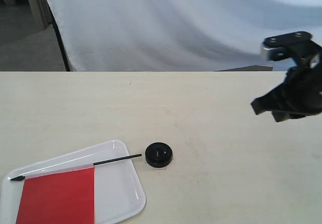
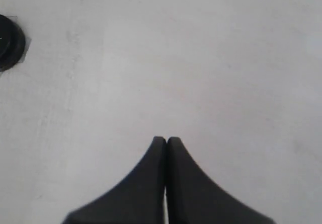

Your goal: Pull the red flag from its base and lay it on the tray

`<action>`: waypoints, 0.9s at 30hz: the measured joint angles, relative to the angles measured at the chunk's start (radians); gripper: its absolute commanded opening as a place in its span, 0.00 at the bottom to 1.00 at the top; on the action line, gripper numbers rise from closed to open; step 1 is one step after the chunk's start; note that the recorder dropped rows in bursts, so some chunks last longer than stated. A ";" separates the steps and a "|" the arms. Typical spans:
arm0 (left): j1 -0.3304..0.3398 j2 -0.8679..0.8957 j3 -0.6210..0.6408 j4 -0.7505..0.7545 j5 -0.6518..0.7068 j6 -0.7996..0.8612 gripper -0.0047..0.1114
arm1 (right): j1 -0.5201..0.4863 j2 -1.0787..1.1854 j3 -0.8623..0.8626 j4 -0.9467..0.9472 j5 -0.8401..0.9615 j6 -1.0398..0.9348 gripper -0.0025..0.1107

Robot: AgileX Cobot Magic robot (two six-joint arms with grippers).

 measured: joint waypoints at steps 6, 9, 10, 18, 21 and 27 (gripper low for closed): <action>0.000 0.000 0.000 0.000 0.000 0.000 0.04 | -0.151 -0.261 0.243 0.016 -0.157 0.074 0.02; 0.000 0.000 0.000 0.000 0.000 0.000 0.04 | -0.181 -0.421 0.320 0.020 -0.237 0.122 0.02; 0.000 0.000 0.000 0.000 0.000 0.000 0.04 | -0.185 -0.467 0.340 0.020 -0.264 0.130 0.02; 0.000 0.000 0.000 0.000 0.000 0.000 0.04 | -0.187 -0.917 0.572 0.020 -0.552 0.181 0.02; 0.000 0.000 0.000 0.000 0.000 0.000 0.04 | -0.187 -1.085 0.672 0.024 -0.698 0.183 0.02; 0.000 0.000 0.000 0.000 0.000 0.000 0.04 | -0.187 -1.319 0.815 0.029 -0.941 0.187 0.02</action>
